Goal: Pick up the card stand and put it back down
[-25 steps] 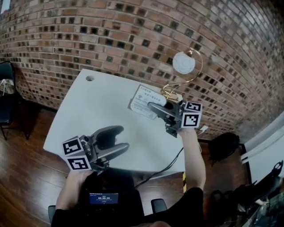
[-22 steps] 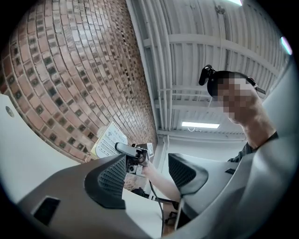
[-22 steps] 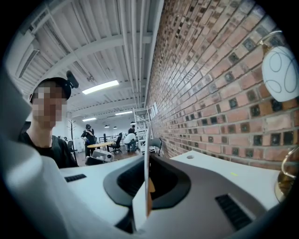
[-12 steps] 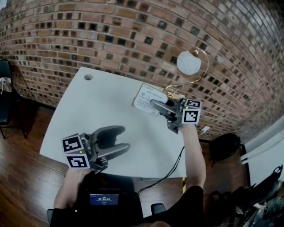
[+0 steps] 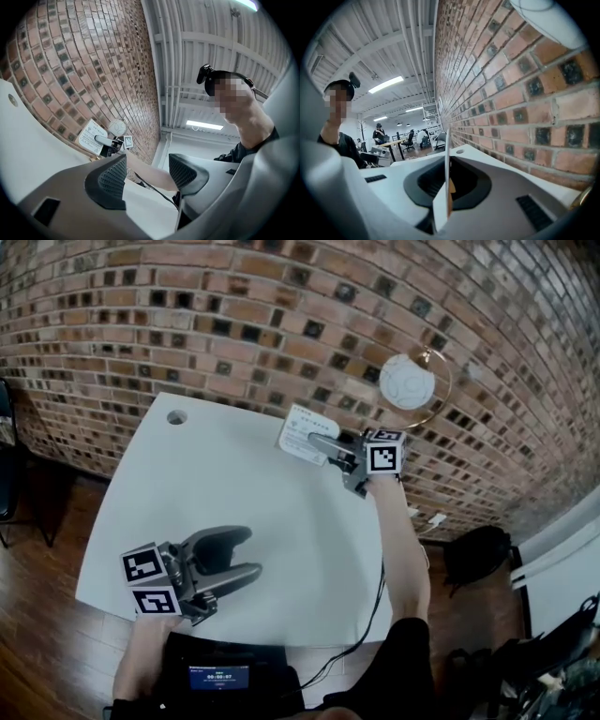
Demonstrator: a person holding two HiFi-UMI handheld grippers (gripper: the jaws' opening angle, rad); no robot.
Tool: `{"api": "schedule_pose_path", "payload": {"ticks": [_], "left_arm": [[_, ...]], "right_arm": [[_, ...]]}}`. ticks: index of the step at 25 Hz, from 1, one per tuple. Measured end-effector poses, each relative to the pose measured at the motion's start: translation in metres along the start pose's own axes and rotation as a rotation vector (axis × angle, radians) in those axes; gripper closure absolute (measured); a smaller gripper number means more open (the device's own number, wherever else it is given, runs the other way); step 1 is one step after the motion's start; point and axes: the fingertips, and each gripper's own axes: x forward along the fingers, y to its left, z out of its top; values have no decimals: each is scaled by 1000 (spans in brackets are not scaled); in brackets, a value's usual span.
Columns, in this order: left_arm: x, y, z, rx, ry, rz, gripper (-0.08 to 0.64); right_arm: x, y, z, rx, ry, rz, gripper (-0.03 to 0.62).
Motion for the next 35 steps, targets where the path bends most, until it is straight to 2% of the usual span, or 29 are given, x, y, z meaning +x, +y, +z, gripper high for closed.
{"api": "schedule_pose_path", "payload": {"ticks": [3,5,7,13,18,24,27,32,35], "left_arm": [[-2,8,-4,-9,3,8,282],[-2,12,-4,-14,0,9,282],[-3,15,-3,-18,-11,6,282],[-4,16,4,-34,-50,-24,282],[-7,18,9,-41,-74,-26,282],[-10,19,13,-49,-94,-32,284],[-12,20,16,-48,-113,-32,282],[-13,18,17,-34,-116,-29,282],[-13,18,15,-39,-115,-30,284]], "right_arm": [[10,-38,-5,37,4,8,565],[20,-55,-5,22,20,1,565],[31,-65,-7,-18,56,-13,565],[59,-89,-12,-53,89,34,563],[65,-119,-21,-28,97,10,565],[70,-133,-26,1,71,45,563],[71,-139,-34,36,62,92,563],[73,-138,-34,-25,83,126,561],[75,-140,-36,-14,78,152,561]]}}
